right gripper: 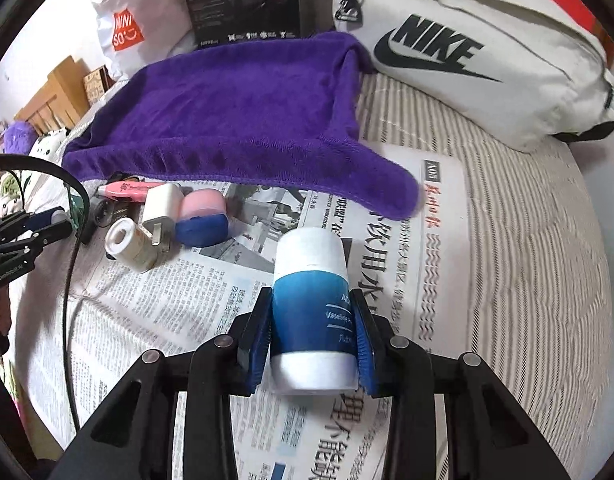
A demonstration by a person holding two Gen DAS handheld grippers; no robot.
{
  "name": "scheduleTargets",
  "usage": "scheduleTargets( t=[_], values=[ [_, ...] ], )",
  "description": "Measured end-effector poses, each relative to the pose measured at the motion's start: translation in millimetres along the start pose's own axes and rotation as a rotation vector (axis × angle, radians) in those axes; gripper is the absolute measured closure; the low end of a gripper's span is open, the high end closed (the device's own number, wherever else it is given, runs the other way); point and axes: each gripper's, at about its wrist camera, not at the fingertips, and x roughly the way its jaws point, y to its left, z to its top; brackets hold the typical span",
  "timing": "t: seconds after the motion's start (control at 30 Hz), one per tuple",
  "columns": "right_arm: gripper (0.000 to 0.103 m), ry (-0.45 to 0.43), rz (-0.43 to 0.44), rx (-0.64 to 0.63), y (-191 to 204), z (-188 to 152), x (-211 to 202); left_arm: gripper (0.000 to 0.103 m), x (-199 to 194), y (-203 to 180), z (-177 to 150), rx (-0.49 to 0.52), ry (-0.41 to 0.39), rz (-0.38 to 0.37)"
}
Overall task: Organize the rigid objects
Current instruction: 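Lift the Vaseline jar with the right gripper while left lifts the USB light toward the towel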
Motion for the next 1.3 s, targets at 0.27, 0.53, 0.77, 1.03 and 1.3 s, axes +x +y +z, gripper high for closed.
scheduleTargets(
  t=[0.27,0.53,0.77,1.03,1.3],
  values=[
    [0.067,-0.085,0.040,-0.035,19,8,-30,0.068,-3,0,-1,-0.019,0.012,-0.006],
    [0.067,-0.127,0.079,-0.075,39,21,-41,0.068,-10,7,-1,-0.051,-0.005,-0.029],
    [0.067,-0.105,0.097,-0.059,39,21,-30,0.068,-18,12,-2,-0.065,-0.030,-0.045],
    [0.067,-0.086,0.108,-0.030,34,21,-20,0.068,-24,12,4,-0.057,-0.044,-0.051],
    [0.067,-0.112,0.113,-0.056,41,43,-23,0.068,-36,14,23,-0.031,-0.076,-0.061]
  ],
)
